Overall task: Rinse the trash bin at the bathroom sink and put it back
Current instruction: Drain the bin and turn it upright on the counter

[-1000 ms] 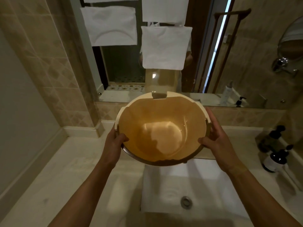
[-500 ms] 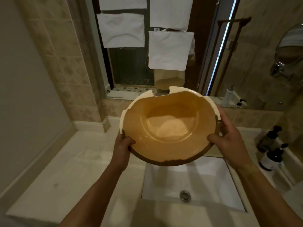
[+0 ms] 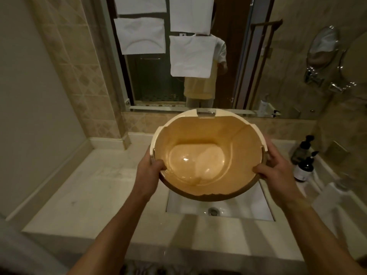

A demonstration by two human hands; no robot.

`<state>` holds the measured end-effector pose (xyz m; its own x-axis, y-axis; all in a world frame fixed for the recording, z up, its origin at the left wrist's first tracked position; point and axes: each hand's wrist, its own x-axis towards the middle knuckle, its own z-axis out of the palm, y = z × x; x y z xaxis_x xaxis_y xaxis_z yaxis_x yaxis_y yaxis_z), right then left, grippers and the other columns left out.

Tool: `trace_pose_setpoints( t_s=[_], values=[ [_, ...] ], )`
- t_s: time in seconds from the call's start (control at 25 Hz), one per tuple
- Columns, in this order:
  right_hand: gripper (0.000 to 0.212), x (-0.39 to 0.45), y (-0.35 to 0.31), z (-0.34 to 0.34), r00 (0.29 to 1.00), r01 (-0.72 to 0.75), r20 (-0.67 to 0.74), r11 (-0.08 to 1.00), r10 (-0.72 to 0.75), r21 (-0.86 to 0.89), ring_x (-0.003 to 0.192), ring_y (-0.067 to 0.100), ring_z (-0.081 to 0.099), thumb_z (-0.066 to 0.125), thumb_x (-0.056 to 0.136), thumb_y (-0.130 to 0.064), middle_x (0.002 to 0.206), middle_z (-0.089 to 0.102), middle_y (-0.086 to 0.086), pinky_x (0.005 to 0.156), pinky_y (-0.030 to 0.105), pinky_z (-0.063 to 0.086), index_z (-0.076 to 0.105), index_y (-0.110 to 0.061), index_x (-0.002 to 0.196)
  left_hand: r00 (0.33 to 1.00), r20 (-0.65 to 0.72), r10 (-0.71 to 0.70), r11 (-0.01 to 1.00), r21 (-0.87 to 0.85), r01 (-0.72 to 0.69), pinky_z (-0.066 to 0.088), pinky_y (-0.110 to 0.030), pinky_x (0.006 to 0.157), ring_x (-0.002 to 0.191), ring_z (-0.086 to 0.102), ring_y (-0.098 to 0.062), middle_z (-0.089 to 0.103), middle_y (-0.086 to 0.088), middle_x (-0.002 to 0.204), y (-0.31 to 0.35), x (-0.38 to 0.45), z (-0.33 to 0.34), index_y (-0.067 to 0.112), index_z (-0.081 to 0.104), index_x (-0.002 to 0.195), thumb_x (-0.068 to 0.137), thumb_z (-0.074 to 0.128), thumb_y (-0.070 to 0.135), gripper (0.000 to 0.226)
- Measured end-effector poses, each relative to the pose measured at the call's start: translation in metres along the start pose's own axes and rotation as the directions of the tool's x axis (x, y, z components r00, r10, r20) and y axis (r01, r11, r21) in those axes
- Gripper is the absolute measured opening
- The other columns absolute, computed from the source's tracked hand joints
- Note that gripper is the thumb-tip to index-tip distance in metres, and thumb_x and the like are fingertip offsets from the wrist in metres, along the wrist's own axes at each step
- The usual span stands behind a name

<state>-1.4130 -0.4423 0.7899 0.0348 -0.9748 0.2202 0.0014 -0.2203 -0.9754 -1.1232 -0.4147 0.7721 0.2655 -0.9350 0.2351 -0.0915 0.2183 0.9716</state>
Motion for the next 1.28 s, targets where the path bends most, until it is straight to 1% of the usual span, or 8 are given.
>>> trace_pose_setpoints(
  t_s=[0.28,0.4,0.56,0.72,0.88,1.08,1.2,1.28],
  values=[
    [0.08,-0.03,0.037,0.029,0.983,-0.185,0.078,0.906,0.167,0.381,0.115,0.033,0.05,0.046,0.076,0.018,0.121,0.056,0.007,0.082,0.04,0.05,0.05,-0.036,0.134,0.997,0.004,0.08,0.935,0.347,-0.077,0.052,-0.027,0.063,0.084,0.061,-0.014,0.061,0.013,0.097,0.04,-0.023,-0.025,0.036,0.045,0.137,0.087,0.051,0.005,0.06],
    [0.082,-0.032,0.033,0.044,0.987,-0.151,0.094,0.942,0.129,0.298,0.118,0.034,0.051,0.049,0.078,0.014,0.123,0.057,0.003,0.082,0.043,0.05,0.044,-0.043,0.137,0.998,-0.063,-0.001,0.953,0.303,0.02,0.051,-0.031,0.065,0.089,0.059,-0.019,0.062,-0.001,0.104,0.036,-0.022,-0.046,0.029,0.048,0.138,0.082,0.05,0.01,0.059],
    [0.089,-0.029,0.024,0.073,0.982,-0.038,0.188,0.992,0.015,0.119,0.125,0.012,0.047,0.071,0.08,-0.009,0.141,0.041,-0.019,0.09,0.032,0.049,0.027,-0.059,0.138,0.973,-0.145,-0.177,0.951,0.231,0.207,0.054,-0.043,0.07,0.091,0.056,-0.027,0.06,-0.013,0.112,0.034,0.003,-0.081,0.018,0.055,0.123,0.081,0.049,0.014,0.043],
    [0.079,-0.006,0.02,0.128,0.939,0.085,0.343,0.969,0.0,-0.231,0.137,0.014,0.032,0.087,0.055,-0.029,0.153,0.017,-0.023,0.102,0.038,0.046,0.052,-0.046,0.123,0.894,-0.165,-0.417,0.894,0.102,0.436,0.057,-0.053,0.077,0.093,0.054,-0.028,0.053,-0.008,0.097,0.03,0.044,-0.134,0.016,0.053,0.108,0.085,0.048,0.015,0.024],
    [0.039,0.023,0.03,0.213,0.97,0.168,0.218,0.94,-0.104,-0.296,0.127,0.017,0.044,0.086,0.059,-0.016,0.135,0.042,-0.023,0.101,0.039,0.048,0.057,-0.027,0.083,0.875,-0.122,-0.469,0.867,0.127,0.483,0.056,-0.052,0.078,0.098,0.056,-0.028,0.058,-0.009,0.099,0.009,0.084,-0.205,0.017,0.058,0.103,0.089,0.048,0.023,0.018],
    [0.035,0.043,0.043,0.274,0.981,0.156,0.155,0.957,-0.121,-0.243,0.123,0.015,0.048,0.083,0.06,-0.001,0.135,0.049,-0.01,0.08,0.015,0.054,0.055,-0.009,0.079,0.926,-0.036,-0.375,0.923,0.084,0.376,0.049,-0.042,0.089,0.099,0.058,-0.019,0.061,0.0,0.105,-0.026,0.118,-0.264,0.019,0.054,0.124,0.098,0.038,0.046,0.04],
    [0.035,0.053,0.051,0.292,0.998,0.062,0.038,0.971,-0.055,-0.232,0.117,0.018,0.054,0.083,0.059,-0.001,0.13,0.055,-0.003,0.083,0.026,0.054,0.055,-0.012,0.078,0.942,0.053,-0.332,0.942,-0.035,0.334,0.037,-0.05,0.104,0.121,0.052,-0.013,0.057,0.009,0.133,-0.062,0.132,-0.286,0.04,0.049,0.136,0.087,0.033,0.073,0.062],
    [0.031,0.06,0.057,0.296,0.995,-0.053,-0.09,0.989,0.041,-0.141,0.109,0.026,0.06,0.08,0.065,0.0,0.114,0.062,0.003,0.085,0.038,0.054,0.057,-0.014,0.079,0.918,0.025,-0.397,0.917,-0.04,0.397,0.033,-0.051,0.106,0.126,0.048,-0.013,0.053,0.011,0.139,-0.094,0.132,-0.291,0.045,0.049,0.136,0.089,0.035,0.072,0.056]
  ],
)
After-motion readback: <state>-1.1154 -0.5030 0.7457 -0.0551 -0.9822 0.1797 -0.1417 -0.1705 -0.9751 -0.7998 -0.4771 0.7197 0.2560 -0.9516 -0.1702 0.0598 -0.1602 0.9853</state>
